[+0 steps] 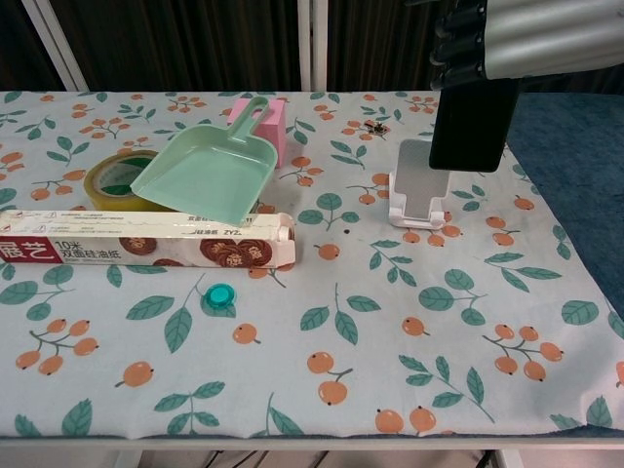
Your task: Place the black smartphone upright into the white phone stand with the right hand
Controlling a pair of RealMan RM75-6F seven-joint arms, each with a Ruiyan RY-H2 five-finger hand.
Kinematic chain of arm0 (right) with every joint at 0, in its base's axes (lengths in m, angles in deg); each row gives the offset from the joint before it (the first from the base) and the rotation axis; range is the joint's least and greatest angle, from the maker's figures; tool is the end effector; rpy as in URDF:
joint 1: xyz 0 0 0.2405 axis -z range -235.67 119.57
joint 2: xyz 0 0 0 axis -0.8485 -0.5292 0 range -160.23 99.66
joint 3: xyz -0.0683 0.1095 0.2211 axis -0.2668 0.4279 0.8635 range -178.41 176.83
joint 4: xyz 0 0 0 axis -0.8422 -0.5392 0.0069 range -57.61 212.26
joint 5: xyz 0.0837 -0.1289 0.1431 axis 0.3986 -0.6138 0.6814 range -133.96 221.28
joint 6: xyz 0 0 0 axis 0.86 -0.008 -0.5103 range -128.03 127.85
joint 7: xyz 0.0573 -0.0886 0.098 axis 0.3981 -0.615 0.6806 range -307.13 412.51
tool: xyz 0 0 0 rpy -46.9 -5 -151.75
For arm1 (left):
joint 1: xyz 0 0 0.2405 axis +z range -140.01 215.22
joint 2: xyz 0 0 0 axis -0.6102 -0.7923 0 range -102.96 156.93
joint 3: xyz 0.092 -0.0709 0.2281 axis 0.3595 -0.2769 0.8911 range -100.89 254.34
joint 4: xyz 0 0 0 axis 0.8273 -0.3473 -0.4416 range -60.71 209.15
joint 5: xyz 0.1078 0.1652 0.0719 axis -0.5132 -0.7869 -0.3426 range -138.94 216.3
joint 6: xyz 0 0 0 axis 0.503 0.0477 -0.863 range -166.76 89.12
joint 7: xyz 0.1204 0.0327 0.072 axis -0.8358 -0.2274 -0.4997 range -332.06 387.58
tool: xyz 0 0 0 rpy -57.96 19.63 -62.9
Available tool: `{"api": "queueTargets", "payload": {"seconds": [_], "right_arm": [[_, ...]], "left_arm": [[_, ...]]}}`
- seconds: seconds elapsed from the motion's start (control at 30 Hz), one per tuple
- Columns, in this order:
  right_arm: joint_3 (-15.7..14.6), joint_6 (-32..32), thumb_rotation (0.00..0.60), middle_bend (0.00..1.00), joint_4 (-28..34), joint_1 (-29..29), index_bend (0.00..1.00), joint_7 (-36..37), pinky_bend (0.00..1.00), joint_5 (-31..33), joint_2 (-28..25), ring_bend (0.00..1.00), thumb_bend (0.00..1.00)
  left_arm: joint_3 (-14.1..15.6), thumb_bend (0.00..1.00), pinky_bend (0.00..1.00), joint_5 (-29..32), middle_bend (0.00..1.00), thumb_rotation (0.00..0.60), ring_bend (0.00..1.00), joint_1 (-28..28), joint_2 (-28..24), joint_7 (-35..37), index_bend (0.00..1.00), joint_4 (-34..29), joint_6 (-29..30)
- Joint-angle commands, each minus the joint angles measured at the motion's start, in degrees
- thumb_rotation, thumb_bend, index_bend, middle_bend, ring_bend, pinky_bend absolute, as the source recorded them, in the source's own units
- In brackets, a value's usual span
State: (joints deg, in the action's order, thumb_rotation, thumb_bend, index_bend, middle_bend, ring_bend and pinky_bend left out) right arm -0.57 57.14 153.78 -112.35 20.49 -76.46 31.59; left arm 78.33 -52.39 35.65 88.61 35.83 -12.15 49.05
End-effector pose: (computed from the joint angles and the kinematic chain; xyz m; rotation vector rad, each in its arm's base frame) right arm -0.1309 -0.3635 0.1061 2.1926 0.9125 0.4891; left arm -0.3340 0.1493 0.1747 -1.4449 -0.9216 -0.8853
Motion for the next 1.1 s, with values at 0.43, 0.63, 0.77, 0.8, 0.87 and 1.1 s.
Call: {"api": "queueTargets", "payload": {"seconds": [0.43, 0.63, 0.77, 0.8, 0.87, 1.1], "right_arm": [[3.32, -3.49, 0.600, 0.37, 3.04, 3.94, 0.60, -11.48, 0.00, 8.72, 6.11, 0.39, 0.34], [3.78, -4.23, 0.600, 0.37, 2.97, 4.37, 0.60, -14.03, 0.00, 10.56, 8.75, 0.39, 0.34], [3.27, -5.45, 0.600, 0.37, 2.78, 4.02, 0.60, -14.73, 0.00, 10.70, 9.24, 0.38, 0.34], [3.13, -5.69, 0.600, 0.37, 2.67, 3.94, 0.60, -14.79, 0.00, 10.75, 9.35, 0.38, 0.34], [2.98, -6.00, 0.600, 0.37, 2.47, 3.86, 0.60, -14.91, 0.00, 10.88, 9.50, 0.38, 0.34], [2.63, -5.93, 0.600, 0.37, 2.04, 4.31, 0.60, -15.81, 0.00, 11.68, 10.53, 0.38, 0.34]], "left_arm": [[0.25, 0.12, 0.20, 0.06, 0.05, 0.152, 0.07, 0.47, 0.54, 2.00, 0.05, 2.15, 0.25], [0.38, 0.12, 0.20, -0.52, 0.05, 0.155, 0.07, 0.42, 0.30, 2.82, 0.05, 2.47, 0.47], [0.32, 0.12, 0.20, -0.50, 0.05, 0.151, 0.07, 0.46, 0.22, 3.05, 0.05, 2.51, 0.62], [0.34, 0.12, 0.20, -0.48, 0.05, 0.150, 0.07, 0.47, 0.23, 3.13, 0.05, 2.54, 0.59], [0.36, 0.12, 0.20, -0.45, 0.05, 0.150, 0.07, 0.46, 0.25, 3.22, 0.05, 2.62, 0.51], [0.33, 0.12, 0.20, -0.34, 0.05, 0.148, 0.07, 0.43, 0.40, 3.41, 0.05, 3.05, 0.35]]}}
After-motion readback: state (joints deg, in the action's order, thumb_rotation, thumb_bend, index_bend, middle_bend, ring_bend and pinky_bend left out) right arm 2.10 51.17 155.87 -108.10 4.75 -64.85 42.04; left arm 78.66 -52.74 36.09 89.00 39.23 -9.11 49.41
